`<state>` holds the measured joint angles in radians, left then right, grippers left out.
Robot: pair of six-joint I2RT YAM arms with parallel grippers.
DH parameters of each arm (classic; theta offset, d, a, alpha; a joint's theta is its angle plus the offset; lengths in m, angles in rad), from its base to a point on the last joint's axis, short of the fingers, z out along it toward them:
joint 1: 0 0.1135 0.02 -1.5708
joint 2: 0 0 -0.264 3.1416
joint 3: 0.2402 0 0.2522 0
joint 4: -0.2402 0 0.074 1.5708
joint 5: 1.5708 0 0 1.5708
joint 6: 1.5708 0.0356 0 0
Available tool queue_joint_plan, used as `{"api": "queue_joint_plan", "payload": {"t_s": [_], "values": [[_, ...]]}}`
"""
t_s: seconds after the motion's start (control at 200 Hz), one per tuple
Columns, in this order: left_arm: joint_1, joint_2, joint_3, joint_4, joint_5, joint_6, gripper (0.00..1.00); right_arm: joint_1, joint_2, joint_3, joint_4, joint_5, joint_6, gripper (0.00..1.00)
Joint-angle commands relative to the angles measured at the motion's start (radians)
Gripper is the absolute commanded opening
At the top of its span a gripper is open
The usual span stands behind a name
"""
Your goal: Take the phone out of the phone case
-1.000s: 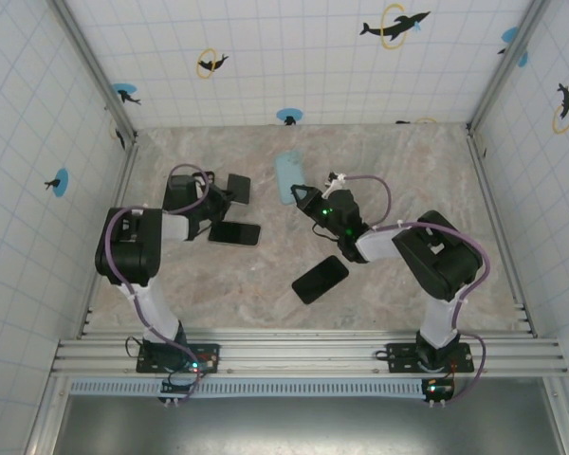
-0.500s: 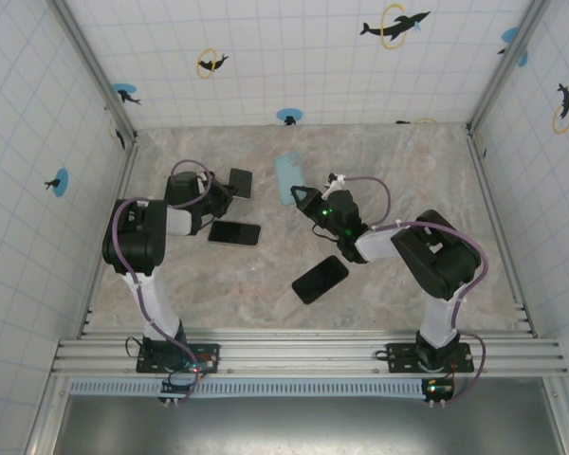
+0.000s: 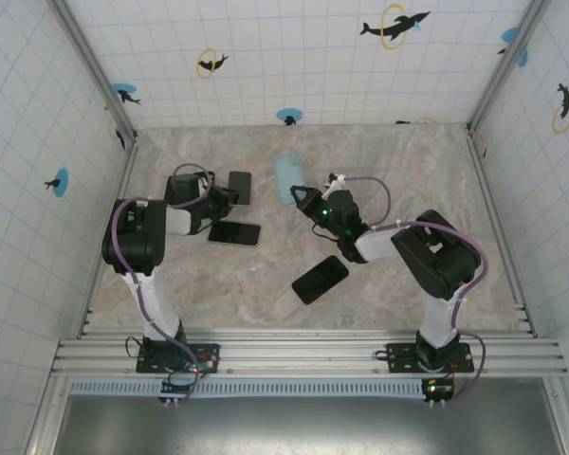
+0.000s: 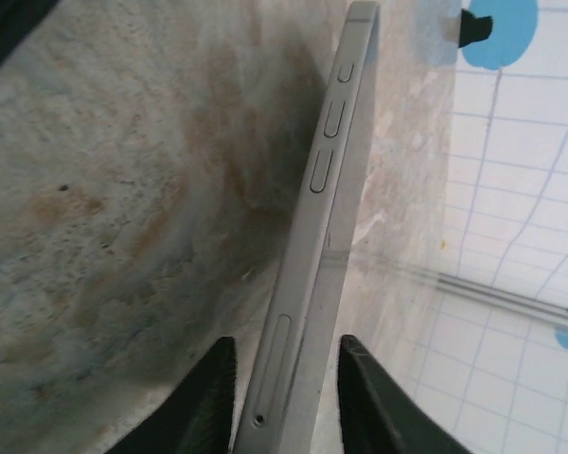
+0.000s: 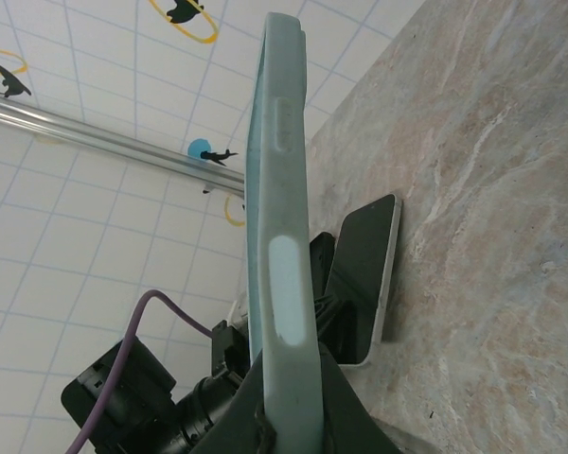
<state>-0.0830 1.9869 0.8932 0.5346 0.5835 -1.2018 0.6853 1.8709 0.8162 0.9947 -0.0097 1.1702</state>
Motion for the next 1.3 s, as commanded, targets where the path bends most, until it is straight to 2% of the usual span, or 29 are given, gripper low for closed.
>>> {"api": "queue_joint_plan", "payload": {"t_s": [0.0,0.095,0.27,0.465,0.836,1.016,1.296], "values": [[0.006,-0.044,0.029,-0.09,-0.005,0.065,0.39,-0.001,0.015,0.002,0.045,-0.003,0.005,0.0],[0.004,-0.06,0.029,-0.144,-0.027,0.096,0.46,0.0,0.016,0.0,0.047,-0.006,0.007,0.0],[0.007,-0.068,0.038,-0.202,-0.041,0.131,0.49,0.003,0.019,0.003,0.051,-0.011,0.01,0.0],[0.007,-0.099,0.062,-0.311,-0.083,0.193,0.59,0.0,0.01,-0.003,0.045,-0.009,0.005,0.0],[0.006,-0.177,0.075,-0.442,-0.14,0.27,0.67,0.002,0.019,0.006,0.033,-0.018,0.001,0.0],[0.006,-0.23,0.116,-0.498,-0.156,0.317,0.71,0.009,0.043,0.05,-0.062,0.02,-0.021,0.0],[-0.003,-0.36,0.12,-0.596,-0.163,0.423,0.84,0.039,0.149,0.184,-0.225,0.114,-0.061,0.03]]}}
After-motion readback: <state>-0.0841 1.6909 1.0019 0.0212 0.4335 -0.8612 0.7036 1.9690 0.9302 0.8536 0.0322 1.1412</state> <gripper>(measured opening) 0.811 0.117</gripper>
